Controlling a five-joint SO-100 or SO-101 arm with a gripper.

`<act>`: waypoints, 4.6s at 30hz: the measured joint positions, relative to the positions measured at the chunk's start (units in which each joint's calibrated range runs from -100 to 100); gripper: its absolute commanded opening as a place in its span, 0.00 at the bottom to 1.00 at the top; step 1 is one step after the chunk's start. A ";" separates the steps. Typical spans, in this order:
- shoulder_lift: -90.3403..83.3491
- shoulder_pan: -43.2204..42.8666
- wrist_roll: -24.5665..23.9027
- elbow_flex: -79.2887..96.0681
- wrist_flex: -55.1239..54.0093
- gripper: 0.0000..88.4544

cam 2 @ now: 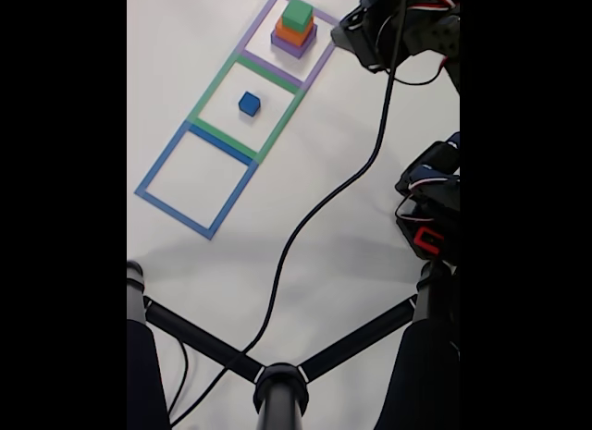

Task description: Tower of hanoi

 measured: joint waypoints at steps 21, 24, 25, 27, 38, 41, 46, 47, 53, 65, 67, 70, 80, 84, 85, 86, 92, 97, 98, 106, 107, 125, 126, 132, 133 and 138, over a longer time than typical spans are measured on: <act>-3.12 8.35 2.17 4.18 -1.52 0.17; -6.50 10.56 2.17 14.45 -8.35 0.17; -7.18 11.13 2.17 17.41 -10.59 0.19; -7.60 11.71 2.17 22.63 -14.53 0.21; -4.64 11.95 2.17 44.82 -45.67 0.33; -0.68 11.95 2.17 48.22 -56.42 0.34; 5.91 11.87 2.17 51.52 -70.63 0.37; 7.09 11.87 2.17 51.96 -72.87 0.37; 12.92 11.87 2.17 56.05 -85.47 0.38; 27.27 10.97 2.17 57.79 -106.58 0.38; 29.38 10.97 2.17 57.79 -109.31 0.38; 31.74 10.07 2.17 58.22 -113.08 0.38; 37.40 9.50 2.17 58.92 -119.82 0.38; 39.93 9.50 2.17 58.92 -121.75 0.38; 40.52 9.50 2.17 58.92 -122.31 0.38; 41.11 9.50 2.17 58.92 -122.79 0.38; 43.73 9.50 2.17 57.62 -124.96 0.38; 45.76 9.50 2.17 55.44 -125.84 0.38; 46.18 9.33 2.17 55.00 -125.84 0.38; 48.88 7.94 2.17 53.35 -127.69 0.38; 49.13 7.70 2.17 53.35 -127.77 0.38; 50.40 6.79 2.17 53.00 -128.09 0.15; 50.40 6.79 2.17 53.00 -128.09 0.13; 50.40 6.79 2.17 53.00 -128.17 0.09; 50.40 6.79 2.17 53.00 -128.17 0.08; 50.40 6.47 2.17 53.00 -128.25 0.07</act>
